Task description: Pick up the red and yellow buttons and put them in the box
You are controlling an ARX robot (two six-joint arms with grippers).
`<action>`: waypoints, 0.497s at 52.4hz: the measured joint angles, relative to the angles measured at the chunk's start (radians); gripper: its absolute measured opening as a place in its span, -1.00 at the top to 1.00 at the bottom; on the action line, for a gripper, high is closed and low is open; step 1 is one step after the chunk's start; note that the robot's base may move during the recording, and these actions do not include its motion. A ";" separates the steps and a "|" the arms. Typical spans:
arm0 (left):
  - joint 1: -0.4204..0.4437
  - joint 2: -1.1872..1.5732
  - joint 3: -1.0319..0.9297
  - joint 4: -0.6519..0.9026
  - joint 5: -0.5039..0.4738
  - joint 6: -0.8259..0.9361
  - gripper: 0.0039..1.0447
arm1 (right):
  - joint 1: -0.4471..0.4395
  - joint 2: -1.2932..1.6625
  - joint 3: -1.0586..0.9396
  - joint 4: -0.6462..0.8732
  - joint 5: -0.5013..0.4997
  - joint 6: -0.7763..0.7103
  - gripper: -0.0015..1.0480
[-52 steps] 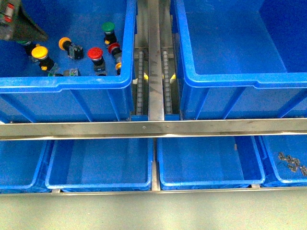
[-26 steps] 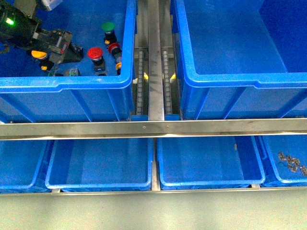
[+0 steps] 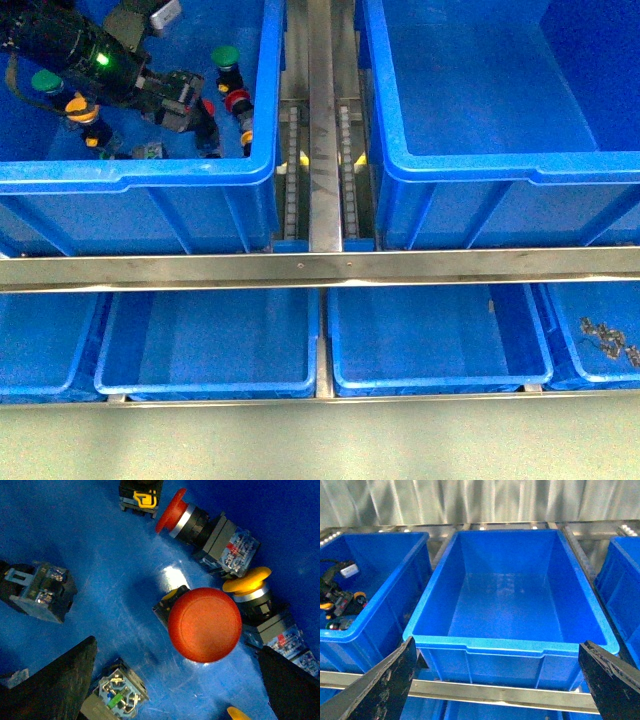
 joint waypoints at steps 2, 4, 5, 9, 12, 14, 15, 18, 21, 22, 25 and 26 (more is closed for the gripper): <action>-0.003 0.014 0.018 -0.008 0.000 -0.002 -0.85 | 0.000 0.000 0.000 0.000 0.000 0.000 -0.87; -0.006 0.026 0.034 -0.014 0.000 -0.005 -0.85 | 0.000 0.000 0.000 0.000 0.000 0.000 -0.87; -0.009 0.034 0.045 -0.016 -0.002 -0.006 -0.85 | 0.000 0.000 0.000 0.000 0.000 0.000 -0.87; -0.019 0.062 0.082 -0.028 -0.002 -0.017 -0.85 | 0.000 0.000 0.000 0.000 -0.001 0.000 -0.87; -0.027 0.078 0.103 -0.034 -0.003 -0.031 -0.85 | 0.000 0.000 0.000 0.000 0.000 0.000 -0.87; -0.030 0.085 0.111 -0.036 -0.004 -0.036 -0.85 | 0.000 0.000 0.000 0.000 0.000 0.000 -0.87; -0.032 0.090 0.114 -0.037 -0.004 -0.041 -0.85 | 0.000 0.000 0.000 0.000 0.000 0.000 -0.87; -0.034 0.095 0.116 -0.041 -0.004 -0.047 -0.85 | 0.000 0.000 0.000 0.000 0.000 0.000 -0.87; -0.035 0.097 0.116 -0.043 0.000 -0.051 -0.85 | 0.000 0.000 0.000 0.000 0.000 0.000 -0.87; -0.035 0.097 0.116 -0.043 0.001 -0.053 -0.82 | 0.000 0.000 0.000 0.000 0.000 0.000 -0.87; -0.034 0.098 0.121 -0.044 0.002 -0.062 -0.67 | 0.000 0.000 0.000 0.000 0.000 0.000 -0.87; -0.034 0.099 0.123 -0.046 0.003 -0.065 -0.61 | 0.000 0.000 0.000 0.000 0.000 0.000 -0.87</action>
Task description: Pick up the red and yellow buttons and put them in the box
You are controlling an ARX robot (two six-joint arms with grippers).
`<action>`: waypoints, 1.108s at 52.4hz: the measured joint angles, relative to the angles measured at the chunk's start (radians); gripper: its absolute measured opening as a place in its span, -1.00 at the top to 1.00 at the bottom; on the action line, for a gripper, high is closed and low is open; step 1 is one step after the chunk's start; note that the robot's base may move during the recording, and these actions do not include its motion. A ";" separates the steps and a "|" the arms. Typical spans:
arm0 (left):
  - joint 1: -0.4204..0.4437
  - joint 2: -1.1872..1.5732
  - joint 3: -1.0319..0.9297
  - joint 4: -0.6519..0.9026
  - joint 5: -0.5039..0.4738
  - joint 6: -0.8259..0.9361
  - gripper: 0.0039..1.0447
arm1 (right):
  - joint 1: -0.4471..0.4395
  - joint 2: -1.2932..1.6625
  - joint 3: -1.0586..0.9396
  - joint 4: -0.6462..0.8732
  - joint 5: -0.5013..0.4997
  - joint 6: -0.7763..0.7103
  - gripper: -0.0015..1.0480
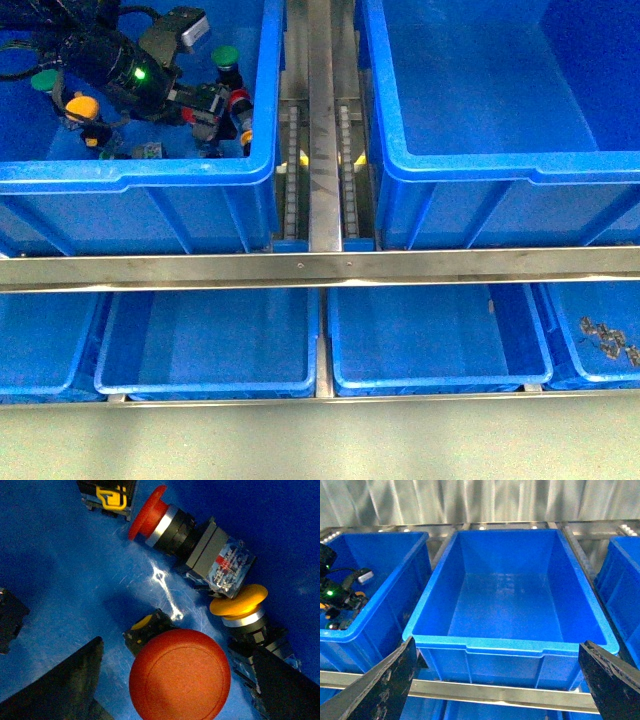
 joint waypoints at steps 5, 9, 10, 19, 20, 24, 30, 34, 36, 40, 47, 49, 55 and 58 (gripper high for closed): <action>0.003 0.000 0.011 -0.002 -0.001 -0.004 -0.33 | 0.000 0.000 0.000 0.000 0.000 0.000 -0.87; 0.005 0.000 0.021 -0.007 -0.002 -0.007 -0.12 | 0.000 0.000 0.000 0.000 0.000 0.000 -0.87; 0.006 0.000 0.023 -0.007 -0.003 -0.008 -0.09 | 0.000 0.000 0.000 0.000 0.000 0.000 -0.87; 0.010 0.001 0.032 -0.008 -0.003 -0.014 0.32 | 0.000 0.000 0.000 0.000 0.000 0.000 -0.87; 0.010 0.001 0.032 -0.008 -0.003 -0.015 0.33 | 0.000 0.000 0.000 0.000 0.000 0.000 -0.87; 0.011 0.001 0.031 0.000 -0.003 -0.019 0.33 | 0.000 0.000 0.000 0.000 0.000 0.000 -0.87; 0.016 -0.003 0.007 0.029 -0.006 -0.048 0.34 | 0.000 0.000 0.000 0.000 0.000 0.000 -0.87; 0.022 -0.026 -0.033 0.064 -0.006 -0.082 0.34 | 0.000 0.000 0.000 0.000 0.000 0.000 -0.87; 0.029 -0.046 -0.064 0.089 -0.008 -0.113 0.34 | 0.000 0.000 0.000 0.000 0.000 0.000 -0.87; 0.048 -0.089 -0.120 0.130 0.010 -0.164 0.34 | 0.000 0.000 0.000 0.000 0.000 0.000 -0.87; 0.101 -0.214 -0.235 0.185 0.037 -0.274 0.34 | 0.000 0.000 0.000 0.000 0.000 0.000 -0.87; 0.120 -0.254 -0.262 0.199 0.048 -0.299 0.34 | 0.000 0.000 0.000 0.000 0.000 0.000 -0.87; 0.217 -0.436 -0.367 0.229 0.110 -0.470 0.34 | 0.000 0.000 0.000 0.000 0.000 0.000 -0.87; 0.258 -0.514 -0.426 0.234 0.155 -0.580 0.34 | 0.000 0.000 0.000 0.000 0.000 0.000 -0.87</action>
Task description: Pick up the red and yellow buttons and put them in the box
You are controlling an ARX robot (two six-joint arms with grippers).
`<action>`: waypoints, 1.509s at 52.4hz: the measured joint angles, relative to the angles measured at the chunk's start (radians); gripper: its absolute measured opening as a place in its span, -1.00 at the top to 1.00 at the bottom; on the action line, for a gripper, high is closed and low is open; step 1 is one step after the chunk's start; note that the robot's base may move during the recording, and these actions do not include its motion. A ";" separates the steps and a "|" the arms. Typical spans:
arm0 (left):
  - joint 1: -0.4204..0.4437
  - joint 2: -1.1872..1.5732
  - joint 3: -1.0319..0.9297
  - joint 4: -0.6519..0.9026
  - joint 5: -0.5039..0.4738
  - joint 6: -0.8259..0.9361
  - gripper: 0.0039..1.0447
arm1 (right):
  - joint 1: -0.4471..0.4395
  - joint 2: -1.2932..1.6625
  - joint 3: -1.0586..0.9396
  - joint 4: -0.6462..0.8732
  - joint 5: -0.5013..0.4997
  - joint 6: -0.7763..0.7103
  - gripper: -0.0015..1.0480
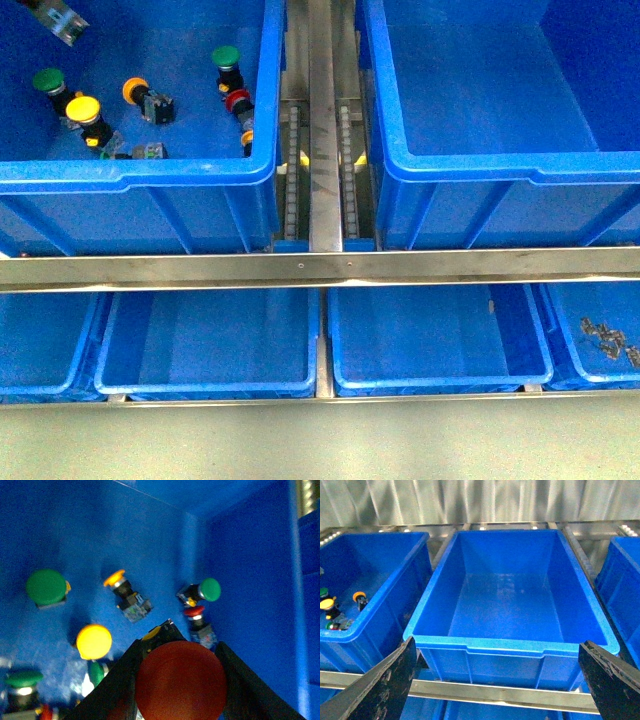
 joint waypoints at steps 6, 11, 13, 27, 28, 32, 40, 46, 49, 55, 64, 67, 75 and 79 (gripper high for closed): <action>0.020 -0.111 -0.121 0.014 0.089 -0.212 0.34 | 0.000 0.000 0.000 0.000 0.000 0.000 -0.87; -0.014 -0.206 -0.235 0.042 0.125 -0.363 0.34 | 0.000 0.000 0.000 0.000 0.000 0.000 -0.87; -0.030 -0.229 -0.263 0.046 0.128 -0.391 0.34 | 0.000 0.000 0.000 0.000 0.000 0.000 -0.87; -0.262 -0.306 -0.389 0.121 0.102 -0.617 0.34 | 0.000 0.000 0.000 0.000 0.000 0.000 -0.87; -0.272 -0.306 -0.389 0.122 0.099 -0.623 0.34 | 0.000 0.000 0.000 0.000 0.000 0.000 -0.87; -0.344 -0.303 -0.377 0.135 0.078 -0.655 0.34 | 0.000 0.000 0.000 0.000 0.000 0.000 -0.87; -0.537 -0.242 -0.260 0.146 0.029 -0.713 0.34 | 0.000 0.000 0.000 0.000 0.000 0.000 -0.87; -0.603 -0.227 -0.240 0.146 0.018 -0.726 0.34 | 0.000 0.000 0.000 0.000 0.000 0.000 -0.87; -0.631 -0.222 -0.240 0.146 0.005 -0.729 0.34 | 0.000 0.000 0.000 0.000 0.000 0.000 -0.87; -0.658 -0.207 -0.237 0.145 -0.016 -0.730 0.34 | 0.000 0.000 0.000 0.000 0.000 0.000 -0.87; -0.674 -0.166 -0.215 0.137 -0.039 -0.727 0.34 | 0.111 0.264 0.122 -0.238 0.221 0.102 -0.87; -0.678 -0.166 -0.209 0.131 -0.043 -0.721 0.34 | 0.144 0.396 0.128 -0.158 0.189 0.085 -0.87; -0.684 -0.166 -0.203 0.118 -0.043 -0.708 0.34 | 0.184 0.729 0.162 0.186 0.081 -0.017 -0.87; -0.683 -0.167 -0.203 0.115 -0.045 -0.701 0.34 | 0.199 0.888 0.200 0.357 0.027 -0.071 -0.87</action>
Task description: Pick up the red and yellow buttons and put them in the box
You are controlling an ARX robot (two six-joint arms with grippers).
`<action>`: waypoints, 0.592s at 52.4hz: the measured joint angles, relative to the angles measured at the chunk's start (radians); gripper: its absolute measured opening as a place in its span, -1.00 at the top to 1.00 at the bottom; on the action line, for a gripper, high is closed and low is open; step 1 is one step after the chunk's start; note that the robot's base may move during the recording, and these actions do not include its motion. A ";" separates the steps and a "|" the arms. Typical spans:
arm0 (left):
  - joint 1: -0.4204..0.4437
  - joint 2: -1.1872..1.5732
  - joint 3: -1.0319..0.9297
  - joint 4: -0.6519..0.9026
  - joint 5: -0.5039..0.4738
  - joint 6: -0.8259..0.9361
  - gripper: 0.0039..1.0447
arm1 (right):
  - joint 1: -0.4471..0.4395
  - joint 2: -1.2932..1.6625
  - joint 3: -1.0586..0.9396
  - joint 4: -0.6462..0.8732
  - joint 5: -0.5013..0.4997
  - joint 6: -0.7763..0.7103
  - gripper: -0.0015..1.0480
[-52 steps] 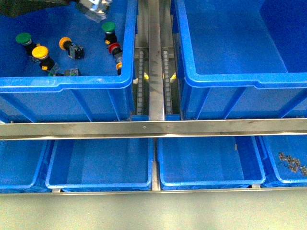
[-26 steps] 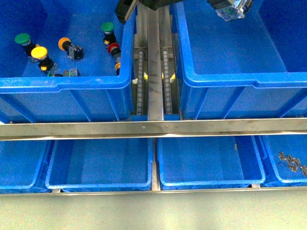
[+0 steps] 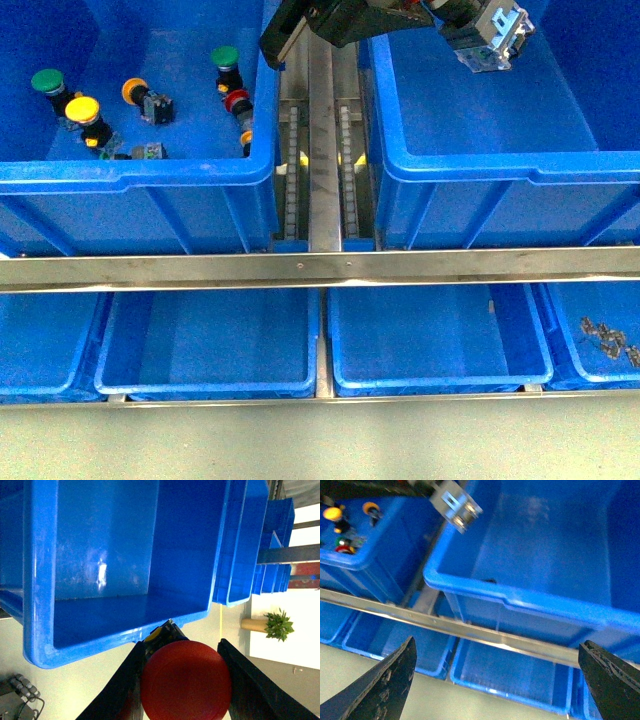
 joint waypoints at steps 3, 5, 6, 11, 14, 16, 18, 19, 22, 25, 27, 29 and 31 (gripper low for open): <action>0.002 0.000 0.000 -0.005 -0.006 0.005 0.34 | 0.007 0.104 0.029 0.097 -0.035 -0.056 -0.87; 0.002 0.000 0.000 -0.006 -0.005 0.006 0.34 | 0.010 0.161 0.048 0.143 -0.056 -0.089 -0.87; 0.002 0.000 0.000 -0.006 -0.006 0.006 0.34 | 0.010 0.198 0.060 0.172 -0.064 -0.112 -0.87; -0.002 -0.002 0.000 -0.008 -0.006 0.006 0.34 | 0.002 0.356 0.134 0.260 -0.103 -0.196 -0.87; -0.009 -0.002 0.003 -0.011 -0.006 0.006 0.34 | -0.009 0.438 0.177 0.310 -0.116 -0.252 -0.87; -0.013 -0.002 0.005 -0.012 -0.005 0.006 0.34 | -0.016 0.472 0.197 0.328 -0.123 -0.280 -0.87; -0.018 -0.002 0.010 -0.012 -0.005 0.006 0.34 | -0.023 0.511 0.219 0.351 -0.126 -0.309 -0.87; -0.020 -0.002 0.013 -0.012 -0.005 0.006 0.34 | -0.025 0.526 0.229 0.359 -0.132 -0.320 -0.87; -0.025 -0.003 0.022 -0.012 -0.005 0.006 0.34 | -0.034 0.579 0.259 0.397 -0.151 -0.368 -0.87; -0.028 -0.006 0.025 -0.012 -0.004 0.006 0.34 | -0.039 0.620 0.289 0.415 -0.161 -0.405 -0.87; -0.029 -0.008 0.025 -0.012 -0.003 0.005 0.34 | -0.042 0.641 0.303 0.428 -0.162 -0.423 -0.87; -0.029 -0.009 0.025 -0.012 -0.004 0.005 0.34 | -0.044 0.656 0.312 0.438 -0.163 -0.435 -0.87; -0.029 -0.010 0.026 -0.012 -0.004 0.006 0.34 | -0.046 0.669 0.322 0.443 -0.163 -0.444 -0.87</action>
